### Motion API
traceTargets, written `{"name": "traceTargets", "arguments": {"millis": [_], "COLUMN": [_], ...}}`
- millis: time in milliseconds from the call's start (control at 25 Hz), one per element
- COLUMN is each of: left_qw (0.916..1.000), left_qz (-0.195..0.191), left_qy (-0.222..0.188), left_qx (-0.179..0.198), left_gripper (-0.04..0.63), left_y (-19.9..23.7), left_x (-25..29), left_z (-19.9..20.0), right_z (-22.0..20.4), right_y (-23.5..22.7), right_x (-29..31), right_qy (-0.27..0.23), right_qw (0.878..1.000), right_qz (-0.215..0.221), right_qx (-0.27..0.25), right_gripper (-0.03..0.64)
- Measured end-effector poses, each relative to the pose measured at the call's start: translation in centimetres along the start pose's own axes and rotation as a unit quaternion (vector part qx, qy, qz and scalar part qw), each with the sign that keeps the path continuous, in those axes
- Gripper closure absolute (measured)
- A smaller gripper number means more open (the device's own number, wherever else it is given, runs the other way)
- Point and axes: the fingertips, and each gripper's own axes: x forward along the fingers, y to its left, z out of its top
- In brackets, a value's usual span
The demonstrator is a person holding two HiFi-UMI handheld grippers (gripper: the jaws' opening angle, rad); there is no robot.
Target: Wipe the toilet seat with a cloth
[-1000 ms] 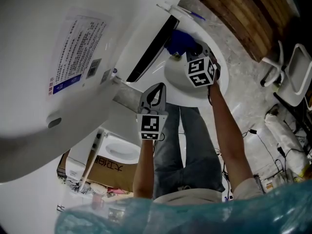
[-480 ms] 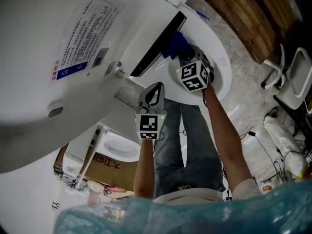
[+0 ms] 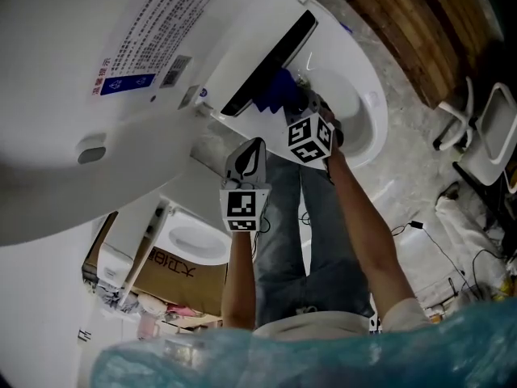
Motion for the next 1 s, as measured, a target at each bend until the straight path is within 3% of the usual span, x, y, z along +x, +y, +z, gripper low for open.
{"name": "traceTargets", "arguments": {"millis": [440, 1000], "left_qw": [0.9998, 0.9994], "left_qz": [0.017, 0.034], "left_qy": [-0.003, -0.006], "left_qx": [-0.009, -0.01], "left_gripper": [0.584, 0.584], "left_y": [-0.3, -2.1], "left_x": [-2.4, -4.8], "left_z": [-2.6, -4.8], "right_z": [-1.3, -5.6], "right_y": [5.4, 10.0], "right_x": [-0.7, -3.4], "right_qy": [-0.001, 0.004], "right_qw": [0.998, 0.996], "right_qz": [0.038, 0.067], "right_qx": [-0.049, -0.061], "right_gripper": [0.598, 0.6]}}
